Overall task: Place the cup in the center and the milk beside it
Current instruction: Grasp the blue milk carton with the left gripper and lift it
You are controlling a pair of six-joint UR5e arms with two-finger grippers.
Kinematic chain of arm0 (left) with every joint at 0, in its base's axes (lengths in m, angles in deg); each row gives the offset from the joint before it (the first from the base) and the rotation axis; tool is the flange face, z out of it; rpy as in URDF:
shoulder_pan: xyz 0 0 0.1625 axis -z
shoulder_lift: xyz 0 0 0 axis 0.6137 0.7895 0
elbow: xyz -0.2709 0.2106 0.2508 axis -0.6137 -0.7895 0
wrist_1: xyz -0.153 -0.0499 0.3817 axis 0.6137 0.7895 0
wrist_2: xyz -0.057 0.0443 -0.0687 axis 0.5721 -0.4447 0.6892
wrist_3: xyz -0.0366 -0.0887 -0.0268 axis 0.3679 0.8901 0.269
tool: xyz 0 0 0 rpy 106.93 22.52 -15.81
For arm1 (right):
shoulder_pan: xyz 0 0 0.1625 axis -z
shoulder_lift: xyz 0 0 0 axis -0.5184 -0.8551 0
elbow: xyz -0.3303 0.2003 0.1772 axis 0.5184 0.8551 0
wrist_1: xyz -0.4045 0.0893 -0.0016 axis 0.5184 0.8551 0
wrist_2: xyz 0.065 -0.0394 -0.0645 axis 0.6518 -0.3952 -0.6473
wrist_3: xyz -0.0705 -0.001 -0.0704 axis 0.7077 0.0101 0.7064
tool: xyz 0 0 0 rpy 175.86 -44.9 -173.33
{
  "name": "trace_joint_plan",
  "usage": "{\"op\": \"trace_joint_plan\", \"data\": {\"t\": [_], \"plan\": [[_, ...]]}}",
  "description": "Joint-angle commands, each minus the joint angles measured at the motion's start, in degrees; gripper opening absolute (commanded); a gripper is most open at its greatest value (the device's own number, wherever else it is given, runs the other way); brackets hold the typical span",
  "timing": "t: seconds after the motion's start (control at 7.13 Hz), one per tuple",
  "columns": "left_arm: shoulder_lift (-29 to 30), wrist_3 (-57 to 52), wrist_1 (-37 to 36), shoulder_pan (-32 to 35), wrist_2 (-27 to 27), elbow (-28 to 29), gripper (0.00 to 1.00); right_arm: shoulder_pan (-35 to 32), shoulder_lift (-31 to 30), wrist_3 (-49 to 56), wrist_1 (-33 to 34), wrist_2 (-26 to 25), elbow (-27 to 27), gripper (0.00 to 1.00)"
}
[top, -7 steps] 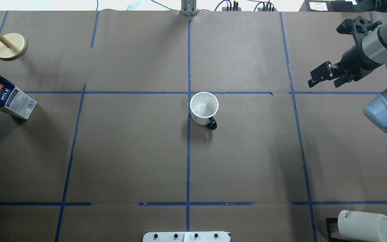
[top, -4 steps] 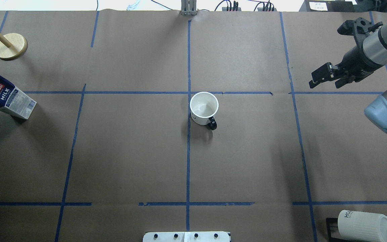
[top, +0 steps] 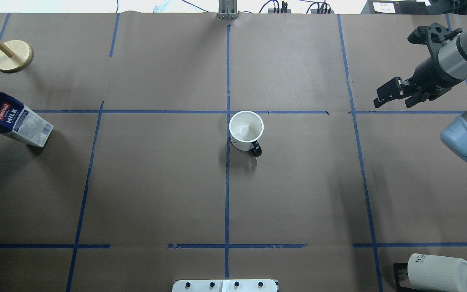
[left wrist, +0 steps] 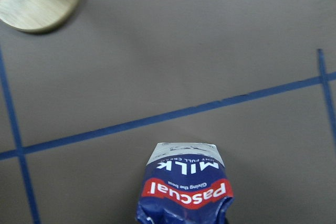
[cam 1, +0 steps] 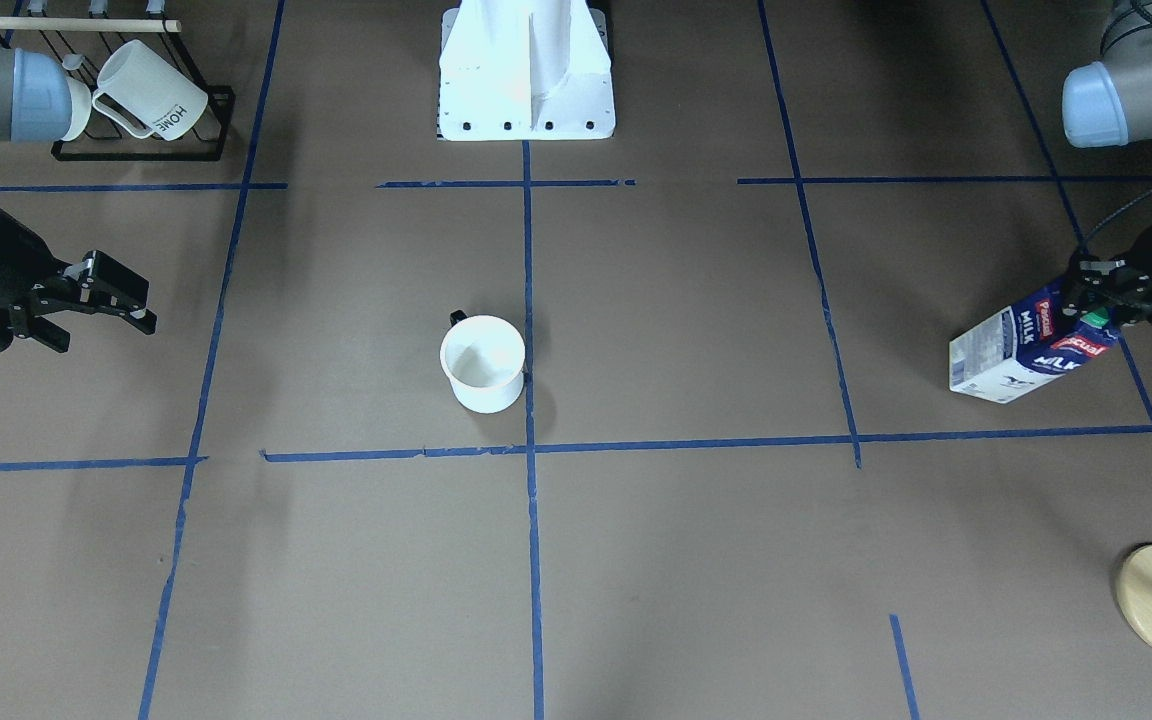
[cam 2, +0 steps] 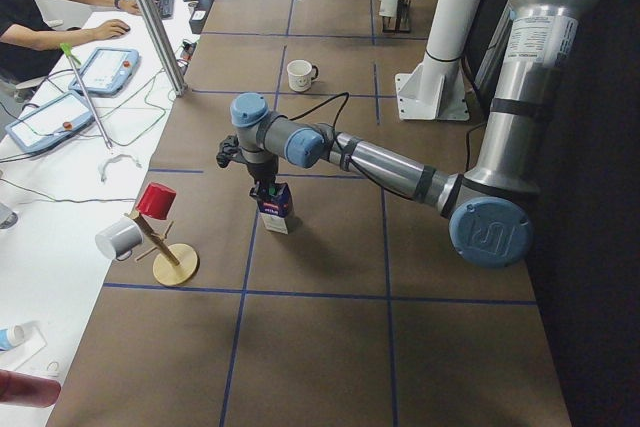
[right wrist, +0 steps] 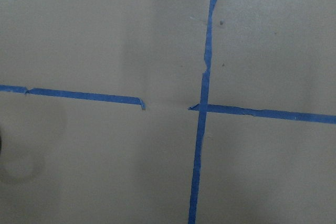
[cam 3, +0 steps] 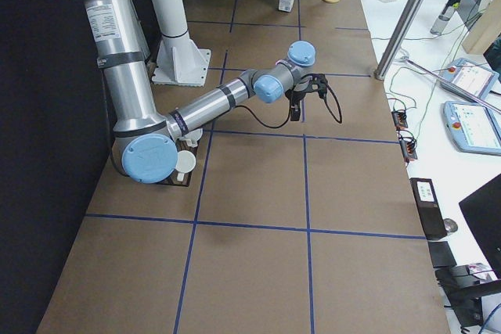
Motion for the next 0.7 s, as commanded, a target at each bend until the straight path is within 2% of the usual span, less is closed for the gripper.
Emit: {"op": "trace_joint_plan", "data": {"t": [0.0,0.14,0.28,0.42,0.56], "plan": [[6.2,18.7,-6.5,-2.7,1.6,-11.2,0.14,0.0,-1.3,0.1,0.0,0.2,-1.2,1.0],[12.7,28.8,-8.8,-8.3,0.9,-12.7,0.14,-0.1,-2.0,0.1,0.0,0.4,-1.6,1.0],[18.9,40.6,-8.9,-17.4,-3.0,-11.8,0.14,-0.4,-3.2,0.2,0.0,0.4,-2.4,1.0],[25.5,47.9,-8.9,-24.8,-11.3,-8.4,0.14,-0.6,-3.9,0.2,-0.1,0.2,-2.7,1.0],[35.1,52.2,-8.9,-28.7,-16.8,1.8,0.15,-0.6,-4.0,0.2,-0.1,0.1,-2.7,1.0]]}}
